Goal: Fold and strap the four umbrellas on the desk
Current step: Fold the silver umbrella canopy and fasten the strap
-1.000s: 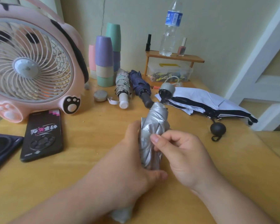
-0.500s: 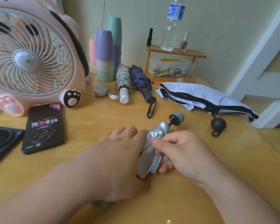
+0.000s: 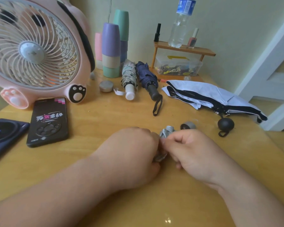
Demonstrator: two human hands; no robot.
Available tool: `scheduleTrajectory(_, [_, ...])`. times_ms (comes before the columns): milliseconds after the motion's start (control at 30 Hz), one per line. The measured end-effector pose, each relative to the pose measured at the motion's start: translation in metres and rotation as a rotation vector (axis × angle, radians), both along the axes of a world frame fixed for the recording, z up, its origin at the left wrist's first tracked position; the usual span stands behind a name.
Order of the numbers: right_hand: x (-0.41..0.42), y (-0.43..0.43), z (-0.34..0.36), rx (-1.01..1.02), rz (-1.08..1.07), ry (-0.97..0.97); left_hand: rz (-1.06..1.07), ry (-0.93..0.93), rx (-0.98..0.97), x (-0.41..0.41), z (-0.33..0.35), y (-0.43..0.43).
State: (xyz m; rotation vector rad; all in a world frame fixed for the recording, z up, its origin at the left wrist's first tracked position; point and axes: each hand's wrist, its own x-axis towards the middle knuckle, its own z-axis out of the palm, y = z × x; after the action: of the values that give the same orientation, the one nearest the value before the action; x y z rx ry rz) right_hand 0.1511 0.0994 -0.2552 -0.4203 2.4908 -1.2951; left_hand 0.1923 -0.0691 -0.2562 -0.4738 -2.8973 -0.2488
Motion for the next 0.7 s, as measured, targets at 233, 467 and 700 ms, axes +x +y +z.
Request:
scheduleTrajectory(233, [0.003, -0.005, 0.002, -0.175, -0.047, -0.113, -0.246, -0.01, 0.347, -0.015, -0.005, -0.031])
scheduleTrajectory(467, [0.002, -0.004, -0.002, -0.258, -0.092, -0.121, -0.323, 0.074, 0.33, -0.016, -0.001, -0.04])
scheduleTrajectory(700, [0.002, -0.006, -0.002, -0.283, -0.104, -0.163, -0.015, 0.052, 0.05, 0.008, 0.003, -0.013])
